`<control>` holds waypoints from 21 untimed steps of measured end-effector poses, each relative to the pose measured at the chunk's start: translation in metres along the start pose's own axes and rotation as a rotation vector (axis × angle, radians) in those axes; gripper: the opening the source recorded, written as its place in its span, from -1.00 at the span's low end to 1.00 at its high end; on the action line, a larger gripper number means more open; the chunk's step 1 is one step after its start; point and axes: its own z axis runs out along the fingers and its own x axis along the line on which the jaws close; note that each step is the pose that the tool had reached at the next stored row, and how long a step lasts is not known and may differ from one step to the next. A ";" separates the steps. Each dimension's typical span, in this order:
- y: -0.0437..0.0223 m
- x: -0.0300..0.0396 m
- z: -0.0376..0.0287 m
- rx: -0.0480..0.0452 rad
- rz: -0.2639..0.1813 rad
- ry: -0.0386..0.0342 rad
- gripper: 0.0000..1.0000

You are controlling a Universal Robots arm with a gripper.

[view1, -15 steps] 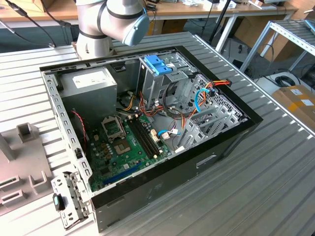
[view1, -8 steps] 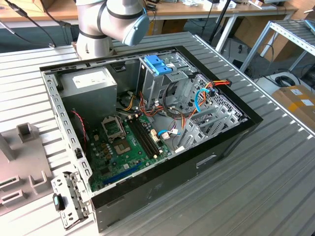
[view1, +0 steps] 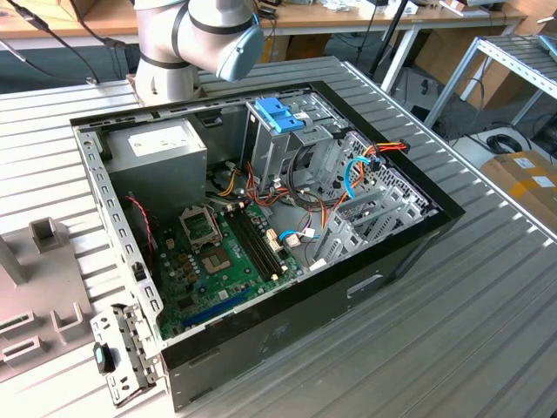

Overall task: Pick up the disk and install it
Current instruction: 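Pick up the disk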

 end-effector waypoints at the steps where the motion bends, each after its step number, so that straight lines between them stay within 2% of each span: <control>1: 0.0001 0.0000 0.0003 0.0000 0.000 -0.0001 -0.04; 21: 0.0028 0.0003 0.0062 -0.0001 0.000 -0.0024 -0.04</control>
